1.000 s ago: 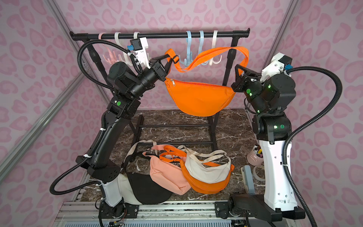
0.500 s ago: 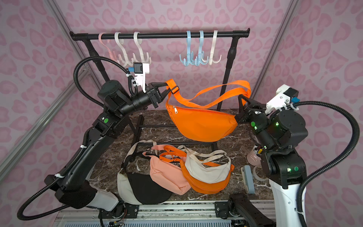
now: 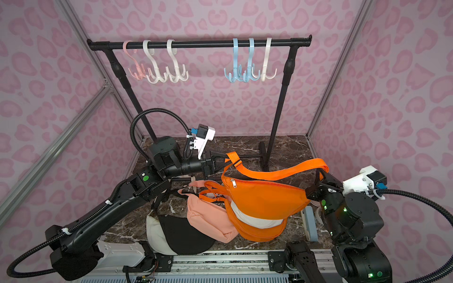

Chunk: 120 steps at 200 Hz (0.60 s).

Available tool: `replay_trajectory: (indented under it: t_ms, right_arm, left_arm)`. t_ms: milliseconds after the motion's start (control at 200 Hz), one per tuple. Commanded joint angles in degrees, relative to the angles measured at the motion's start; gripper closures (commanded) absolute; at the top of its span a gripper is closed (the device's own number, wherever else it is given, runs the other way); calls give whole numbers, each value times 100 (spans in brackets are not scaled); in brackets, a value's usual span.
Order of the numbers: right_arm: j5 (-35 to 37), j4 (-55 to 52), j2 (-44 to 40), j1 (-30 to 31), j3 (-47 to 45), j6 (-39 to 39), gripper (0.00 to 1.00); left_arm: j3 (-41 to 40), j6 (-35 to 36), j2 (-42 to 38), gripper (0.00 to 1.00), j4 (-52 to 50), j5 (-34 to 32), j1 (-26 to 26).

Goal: Take the bag off the hook
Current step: Place the bag inside the bag.

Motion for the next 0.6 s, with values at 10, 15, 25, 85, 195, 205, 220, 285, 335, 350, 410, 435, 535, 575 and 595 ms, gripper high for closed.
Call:
replay_trajectory:
  t_ms: [10,15,25,85,195,205,220,285,335,350,410,435,535,575,595]
  right_arm:
    - [1101,-690,65,-7,-179,68,100]
    - [1124,-702,69,-2,-188,74,100]
    - [1163,-714,74,-5,-215,87,100]
    - [1383,-752,102,0,-420,158,100]
    - [1708,-648,122,-2,-841,211,100]
    - [1731,-633,125,-1,-873,212,100]
    - [1766,-607,126,1,-922,208,100]
    - [1907,-507,134,-6,-1111,210,100]
    - [1973,-423,130,2,-1261,211,100]
    - [1986,-399,128,-2,-1304,212,100]
    - [2053,-338,135,2,-1483,220,100]
    - [2075,-316,130,-5,-1548,231,100]
    - [2138,-209,116,2,-1800,254,100]
    - [2161,-133,112,-9,-1902,255,100]
    - [2178,-91,109,-12,-1948,245,100]
  left_arm:
    - [-182,-457,202,97,1,-223,-84]
    - [-188,-469,210,97,-10,-231,-86]
    - [-196,-509,245,97,-18,-248,-88]
    - [-254,-660,462,97,-91,-351,-89]
    - [-288,-796,878,97,-208,-514,-89]
    - [-278,-797,926,97,-219,-519,-89]
    - [-279,-797,990,97,-222,-520,-89]
    - [-274,-767,1214,97,-221,-536,-89]
    - [-234,-750,1388,97,-313,-634,-89]
    - [-217,-733,1448,97,-330,-647,-89]
    - [-158,-684,1651,97,-413,-675,-89]
    - [-117,-683,1747,97,-464,-701,-89]
    - [-9,-688,2034,97,-533,-697,-81]
    - [23,-700,2120,97,-530,-683,-80]
    - [32,-709,2152,97,-515,-679,-80]
